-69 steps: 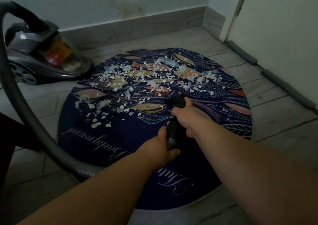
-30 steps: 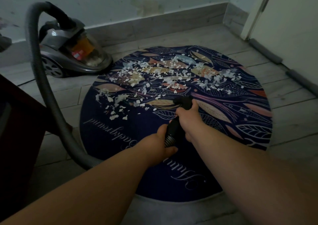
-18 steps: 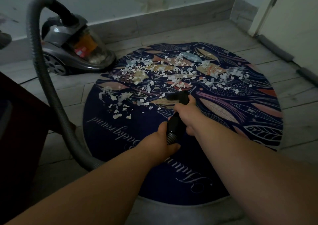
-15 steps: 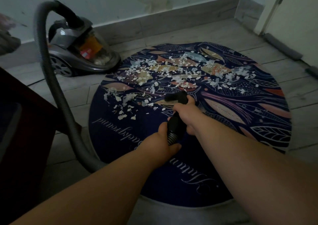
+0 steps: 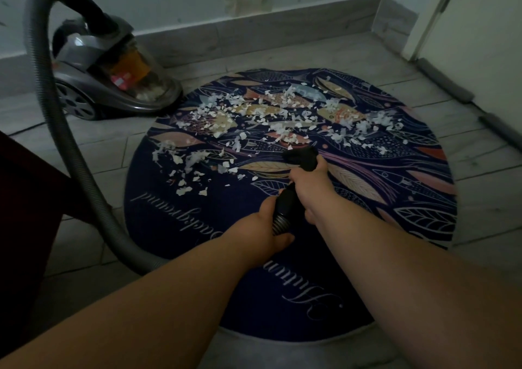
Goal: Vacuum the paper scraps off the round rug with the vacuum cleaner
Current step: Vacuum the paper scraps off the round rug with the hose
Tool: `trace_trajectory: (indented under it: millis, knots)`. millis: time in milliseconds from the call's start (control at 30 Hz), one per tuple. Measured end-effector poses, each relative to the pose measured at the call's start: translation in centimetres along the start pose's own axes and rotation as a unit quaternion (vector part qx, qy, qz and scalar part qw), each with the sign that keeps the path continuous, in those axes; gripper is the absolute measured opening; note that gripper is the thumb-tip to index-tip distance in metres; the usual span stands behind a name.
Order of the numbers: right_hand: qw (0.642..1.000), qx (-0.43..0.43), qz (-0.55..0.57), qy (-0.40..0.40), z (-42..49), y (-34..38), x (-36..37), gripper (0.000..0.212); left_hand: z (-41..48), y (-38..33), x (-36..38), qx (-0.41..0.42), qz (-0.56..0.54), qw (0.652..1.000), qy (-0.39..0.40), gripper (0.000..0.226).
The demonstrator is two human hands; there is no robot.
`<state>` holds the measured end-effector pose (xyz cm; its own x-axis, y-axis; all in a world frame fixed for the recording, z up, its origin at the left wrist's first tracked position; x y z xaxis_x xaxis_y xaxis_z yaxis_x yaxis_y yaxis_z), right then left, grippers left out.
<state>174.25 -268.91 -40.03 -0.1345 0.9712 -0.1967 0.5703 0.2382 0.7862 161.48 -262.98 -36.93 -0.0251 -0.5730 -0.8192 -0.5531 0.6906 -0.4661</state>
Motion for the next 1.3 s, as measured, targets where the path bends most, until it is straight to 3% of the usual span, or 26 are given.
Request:
trace_trajectory:
  millis: [500,700,900,1067,1300]
  knots:
    - [0.990,0.004,-0.059,0.127,-1.9,1.2,5.5,0.085,-0.7,3.5,-2.4,-0.066,0.000,0.997,-0.029,0.082]
    - [0.995,0.011,-0.033,0.089,-1.5,0.7,3.8,0.076,-0.8,2.5,-1.6,-0.043,0.007,0.999,-0.016,0.078]
    - [0.998,0.006,-0.055,0.042,-2.5,1.0,1.8,0.080,-1.3,1.1,-0.5,-0.028,-0.016,0.999,-0.014,0.075]
    - [0.997,0.009,-0.065,0.034,-3.6,0.2,0.8,0.065,-3.0,1.4,0.0,-0.049,-0.061,0.997,-0.016,0.076]
    - [0.997,0.018,-0.066,0.048,-6.0,-1.0,0.0,0.076,-5.9,1.6,0.0,-0.046,-0.088,0.995,-0.017,0.073]
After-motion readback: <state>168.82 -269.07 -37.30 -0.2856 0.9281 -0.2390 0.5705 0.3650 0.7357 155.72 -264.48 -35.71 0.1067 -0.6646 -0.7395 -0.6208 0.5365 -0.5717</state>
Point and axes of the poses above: each hand's wrist, its own z-axis towards the middle knuckle, its own x-axis out of the palm, y = z × x, the point moved 3 cm from there along z, towards the middle knuckle, and after that the axes turned 15 degrees about -y, right-handed, at the moved point
